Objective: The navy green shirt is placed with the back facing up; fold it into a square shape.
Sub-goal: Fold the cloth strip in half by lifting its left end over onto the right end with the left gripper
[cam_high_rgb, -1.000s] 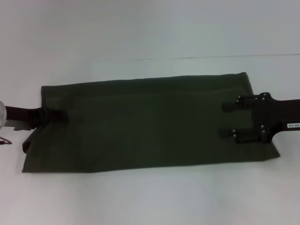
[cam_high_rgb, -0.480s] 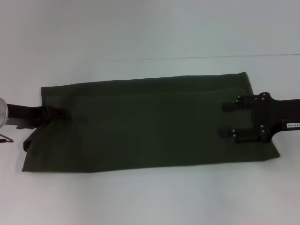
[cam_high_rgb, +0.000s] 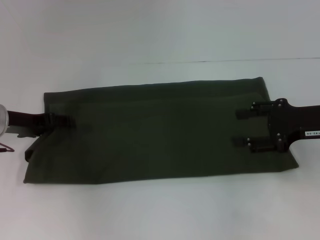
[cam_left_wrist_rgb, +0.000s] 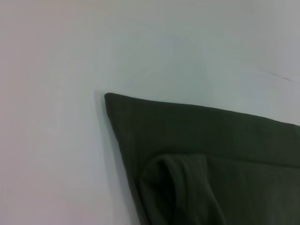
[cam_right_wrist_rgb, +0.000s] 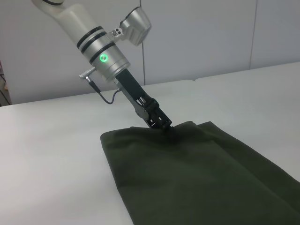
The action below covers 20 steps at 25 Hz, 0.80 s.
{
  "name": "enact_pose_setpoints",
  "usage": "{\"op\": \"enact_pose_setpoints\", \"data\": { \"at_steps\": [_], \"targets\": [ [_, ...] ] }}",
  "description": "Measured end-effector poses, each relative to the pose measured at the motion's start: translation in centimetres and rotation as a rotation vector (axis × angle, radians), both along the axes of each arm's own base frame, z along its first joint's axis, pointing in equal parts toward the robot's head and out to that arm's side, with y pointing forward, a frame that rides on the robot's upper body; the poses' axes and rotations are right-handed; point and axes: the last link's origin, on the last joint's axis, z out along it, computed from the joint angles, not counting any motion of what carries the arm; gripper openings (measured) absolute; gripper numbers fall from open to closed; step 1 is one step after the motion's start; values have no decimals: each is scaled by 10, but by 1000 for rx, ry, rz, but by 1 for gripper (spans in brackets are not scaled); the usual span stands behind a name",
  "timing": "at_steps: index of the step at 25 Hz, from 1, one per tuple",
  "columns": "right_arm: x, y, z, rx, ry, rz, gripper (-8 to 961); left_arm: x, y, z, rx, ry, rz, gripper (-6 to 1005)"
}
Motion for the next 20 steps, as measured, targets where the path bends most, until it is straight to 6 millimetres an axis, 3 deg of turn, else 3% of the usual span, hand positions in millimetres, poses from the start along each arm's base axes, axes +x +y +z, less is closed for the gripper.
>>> {"op": "enact_pose_setpoints", "data": {
  "at_steps": [20],
  "targets": [
    [0, 0, 0, 2, -1, -1, 765, -5, 1, -1, 11, 26, 22, 848]
  ]
}}
